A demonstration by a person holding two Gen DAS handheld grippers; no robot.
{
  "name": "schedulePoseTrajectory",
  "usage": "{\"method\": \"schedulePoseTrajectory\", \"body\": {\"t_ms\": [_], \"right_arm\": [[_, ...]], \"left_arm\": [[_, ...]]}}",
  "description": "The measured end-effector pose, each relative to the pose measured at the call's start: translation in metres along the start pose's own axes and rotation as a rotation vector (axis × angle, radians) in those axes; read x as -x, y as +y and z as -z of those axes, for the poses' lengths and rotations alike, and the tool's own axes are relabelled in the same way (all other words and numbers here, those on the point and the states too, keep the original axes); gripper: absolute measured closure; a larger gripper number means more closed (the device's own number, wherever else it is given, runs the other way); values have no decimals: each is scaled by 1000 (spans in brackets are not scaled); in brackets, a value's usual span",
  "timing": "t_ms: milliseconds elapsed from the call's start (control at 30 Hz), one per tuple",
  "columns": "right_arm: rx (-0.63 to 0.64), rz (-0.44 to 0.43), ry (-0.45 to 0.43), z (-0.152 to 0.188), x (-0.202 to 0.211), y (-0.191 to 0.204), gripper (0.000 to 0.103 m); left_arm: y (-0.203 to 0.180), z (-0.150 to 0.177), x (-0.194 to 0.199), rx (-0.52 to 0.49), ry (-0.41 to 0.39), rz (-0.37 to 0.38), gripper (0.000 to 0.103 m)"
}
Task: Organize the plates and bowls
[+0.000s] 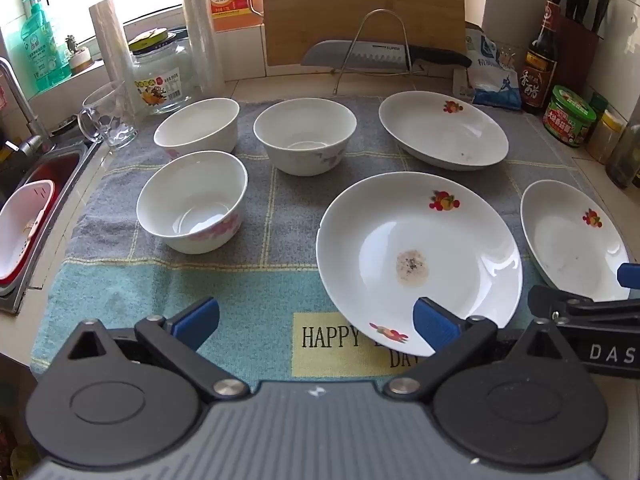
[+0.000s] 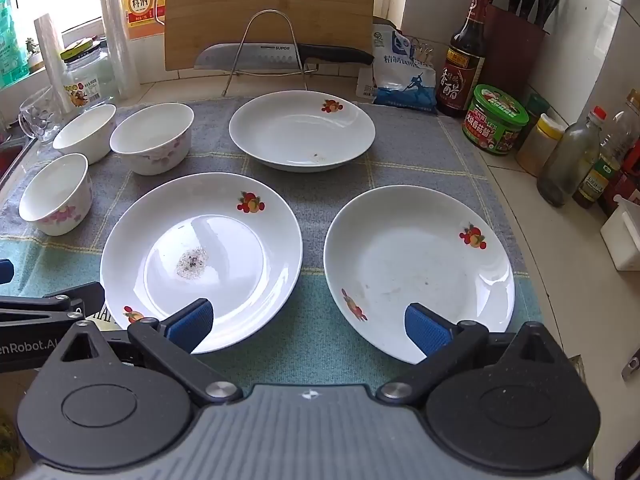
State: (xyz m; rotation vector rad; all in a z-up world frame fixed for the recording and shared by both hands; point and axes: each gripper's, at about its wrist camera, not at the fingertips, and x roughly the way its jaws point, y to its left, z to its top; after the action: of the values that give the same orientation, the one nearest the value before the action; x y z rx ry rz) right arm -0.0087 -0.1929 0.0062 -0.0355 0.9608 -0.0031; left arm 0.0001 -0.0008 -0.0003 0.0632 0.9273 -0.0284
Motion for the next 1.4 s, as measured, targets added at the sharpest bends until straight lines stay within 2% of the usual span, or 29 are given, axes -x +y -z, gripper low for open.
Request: {"method": "schedulePoseTrajectory", "body": {"t_ms": [1400], "right_arm": [[3,7,-14,-2,2,-1,0]], "left_arm": [[1,-2,4,3,-12,4,1]]}}
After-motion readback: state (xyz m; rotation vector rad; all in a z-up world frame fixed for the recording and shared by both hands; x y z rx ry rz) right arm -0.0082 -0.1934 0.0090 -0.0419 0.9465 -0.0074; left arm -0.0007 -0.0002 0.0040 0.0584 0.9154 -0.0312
